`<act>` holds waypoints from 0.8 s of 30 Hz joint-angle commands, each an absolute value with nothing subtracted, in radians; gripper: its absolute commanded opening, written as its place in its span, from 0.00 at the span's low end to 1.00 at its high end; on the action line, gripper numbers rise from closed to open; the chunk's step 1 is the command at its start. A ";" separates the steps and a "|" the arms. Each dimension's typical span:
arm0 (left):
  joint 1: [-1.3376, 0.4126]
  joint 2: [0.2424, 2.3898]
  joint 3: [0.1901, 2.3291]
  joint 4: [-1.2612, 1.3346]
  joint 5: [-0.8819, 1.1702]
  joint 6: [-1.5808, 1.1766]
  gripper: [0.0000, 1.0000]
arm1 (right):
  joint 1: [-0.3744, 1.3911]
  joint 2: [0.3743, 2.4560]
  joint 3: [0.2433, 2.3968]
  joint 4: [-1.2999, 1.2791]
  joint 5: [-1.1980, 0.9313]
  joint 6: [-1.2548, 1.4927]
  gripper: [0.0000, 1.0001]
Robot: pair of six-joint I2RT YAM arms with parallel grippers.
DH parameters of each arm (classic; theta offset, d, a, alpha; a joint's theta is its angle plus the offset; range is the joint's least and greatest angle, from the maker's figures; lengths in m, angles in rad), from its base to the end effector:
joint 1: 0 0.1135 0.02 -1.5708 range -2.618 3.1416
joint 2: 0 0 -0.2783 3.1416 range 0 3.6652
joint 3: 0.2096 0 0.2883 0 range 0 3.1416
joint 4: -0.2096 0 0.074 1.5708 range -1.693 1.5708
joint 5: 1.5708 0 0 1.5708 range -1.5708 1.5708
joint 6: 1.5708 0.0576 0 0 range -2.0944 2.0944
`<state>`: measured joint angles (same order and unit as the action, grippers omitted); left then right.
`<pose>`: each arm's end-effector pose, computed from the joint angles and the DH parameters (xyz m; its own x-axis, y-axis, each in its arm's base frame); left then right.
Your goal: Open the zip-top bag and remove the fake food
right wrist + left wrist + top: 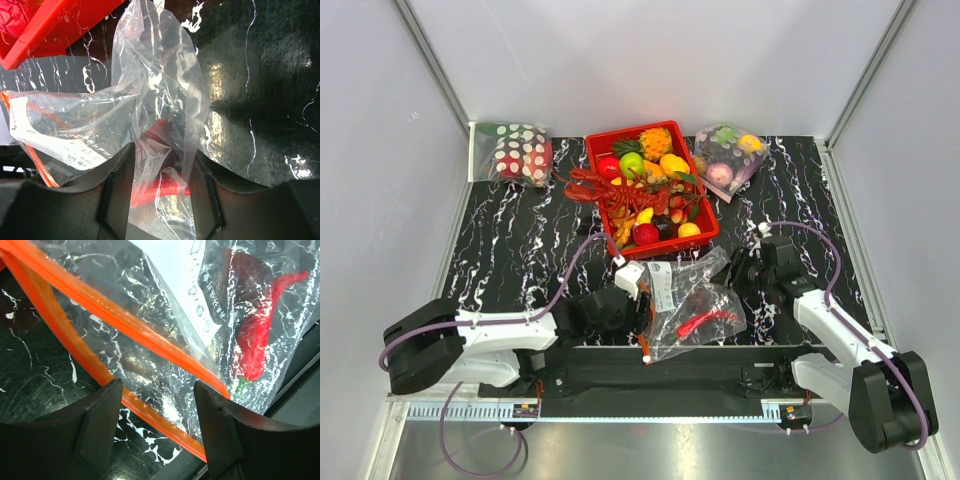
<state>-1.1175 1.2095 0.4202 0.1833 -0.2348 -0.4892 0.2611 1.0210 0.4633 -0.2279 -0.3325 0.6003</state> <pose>0.1302 -0.2366 0.1419 -0.5917 0.1711 -0.7878 0.5807 0.7683 -0.2693 0.2235 0.0792 0.1616 -0.8276 0.3316 -0.4530 0.0007 0.8075 0.5899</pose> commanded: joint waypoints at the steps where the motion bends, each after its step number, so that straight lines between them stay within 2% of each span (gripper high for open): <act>1: -1.123 1.239 0.459 0.302 -0.256 -0.471 0.64 | 0.267 1.038 0.476 -0.178 -0.342 0.610 0.51; 4: -1.123 1.296 0.474 0.354 -0.230 -0.459 0.64 | 0.267 1.045 0.468 -0.179 -0.336 0.611 0.48; 7: -1.123 1.333 0.476 0.402 -0.204 -0.469 0.65 | 0.267 1.042 0.463 -0.199 -0.318 0.604 0.35; 8: -1.123 1.348 0.471 0.416 -0.199 -0.475 0.66 | 0.267 1.042 0.462 -0.202 -0.318 0.604 0.28; 12: -1.123 1.384 0.482 0.407 -0.216 -0.500 0.65 | 0.276 1.034 0.457 -0.219 -0.311 0.609 0.15; 16: -1.124 1.397 0.483 0.359 -0.254 -0.518 0.64 | 0.282 1.028 0.451 -0.230 -0.291 0.612 0.10; 24: -1.131 1.489 0.531 0.267 -0.320 -0.548 0.64 | 0.290 1.028 0.463 -0.252 -0.282 0.611 0.09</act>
<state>-1.1213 1.4528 0.4793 0.2951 -0.2546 -0.5205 0.2760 1.0416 0.4526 -0.2329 -0.3054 0.6083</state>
